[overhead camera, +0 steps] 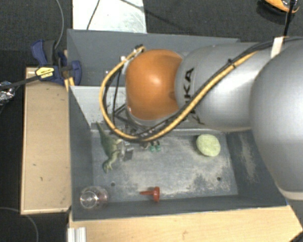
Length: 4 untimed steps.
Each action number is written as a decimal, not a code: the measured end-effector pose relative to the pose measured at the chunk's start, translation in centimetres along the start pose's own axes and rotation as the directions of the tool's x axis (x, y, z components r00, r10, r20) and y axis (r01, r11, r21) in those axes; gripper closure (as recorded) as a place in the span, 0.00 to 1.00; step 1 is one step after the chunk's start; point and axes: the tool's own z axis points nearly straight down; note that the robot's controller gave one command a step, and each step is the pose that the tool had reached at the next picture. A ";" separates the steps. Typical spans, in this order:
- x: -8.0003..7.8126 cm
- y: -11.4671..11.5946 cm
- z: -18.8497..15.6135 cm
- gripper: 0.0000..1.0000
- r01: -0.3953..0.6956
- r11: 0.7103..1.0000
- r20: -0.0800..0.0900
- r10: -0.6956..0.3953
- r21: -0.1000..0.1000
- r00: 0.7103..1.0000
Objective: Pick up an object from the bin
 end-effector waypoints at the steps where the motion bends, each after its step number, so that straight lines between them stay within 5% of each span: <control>1: -0.5 -0.4 -1.9 1.00 -0.005 1.000 0.005 0.005 0.001 1.000; 2: -0.9 1.3 -2.3 1.00 -0.016 1.000 0.000 0.016 0.000 1.000; 4: -1.4 1.0 -3.0 1.00 -0.013 1.000 -0.002 0.013 0.000 1.000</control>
Offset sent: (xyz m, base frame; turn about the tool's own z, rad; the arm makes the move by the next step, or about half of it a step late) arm 0.0069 0.0207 0.0292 0.0200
